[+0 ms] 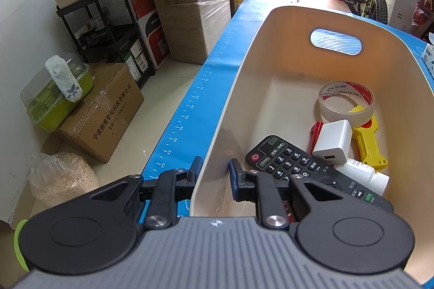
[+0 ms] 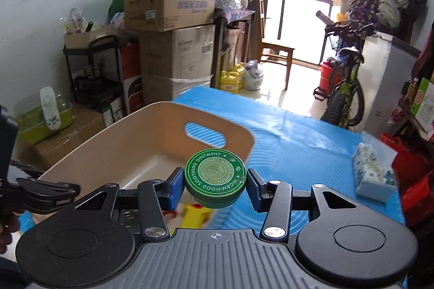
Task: Organize rigid objects
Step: 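Carry the green tin into the basket with the right tool and release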
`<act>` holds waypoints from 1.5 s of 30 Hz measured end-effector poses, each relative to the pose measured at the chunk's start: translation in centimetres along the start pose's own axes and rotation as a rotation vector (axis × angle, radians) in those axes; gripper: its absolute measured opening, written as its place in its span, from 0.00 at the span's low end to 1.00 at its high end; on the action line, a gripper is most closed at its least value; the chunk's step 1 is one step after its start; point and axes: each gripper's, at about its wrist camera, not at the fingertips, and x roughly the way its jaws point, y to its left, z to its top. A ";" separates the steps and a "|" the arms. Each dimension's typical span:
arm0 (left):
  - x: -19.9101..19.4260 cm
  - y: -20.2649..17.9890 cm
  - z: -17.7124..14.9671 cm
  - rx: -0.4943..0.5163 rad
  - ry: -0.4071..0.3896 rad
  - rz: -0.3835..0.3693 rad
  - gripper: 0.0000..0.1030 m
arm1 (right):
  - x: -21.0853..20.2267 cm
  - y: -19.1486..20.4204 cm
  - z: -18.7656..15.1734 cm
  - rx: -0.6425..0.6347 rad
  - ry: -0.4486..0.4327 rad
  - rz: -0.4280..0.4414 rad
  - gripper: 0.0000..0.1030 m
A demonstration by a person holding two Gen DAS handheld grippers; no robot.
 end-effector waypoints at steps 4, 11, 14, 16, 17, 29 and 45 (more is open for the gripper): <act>0.0 0.1 0.0 -0.004 -0.002 -0.004 0.22 | 0.9 2.2 -0.5 -0.003 0.024 0.030 0.52; -0.1 0.2 0.0 -0.008 -0.001 -0.008 0.22 | 3.2 4.8 -1.5 -0.005 0.110 0.073 0.52; 0.0 0.2 0.1 -0.010 0.000 -0.009 0.22 | 4.0 5.4 -2.1 -0.008 0.151 0.078 0.52; 0.0 0.2 0.1 -0.009 -0.001 -0.008 0.22 | 4.6 5.8 -2.3 -0.013 0.177 0.074 0.52; 0.0 0.2 0.1 -0.009 0.000 -0.008 0.22 | 4.8 5.9 -2.5 -0.013 0.193 0.076 0.52; 0.2 0.0 0.0 -0.012 0.003 0.002 0.23 | 5.2 6.9 -2.8 -0.055 0.214 0.080 0.60; -2.5 -1.4 -0.1 0.019 -0.105 0.003 0.84 | 0.2 5.0 -2.0 -0.005 0.107 0.055 0.94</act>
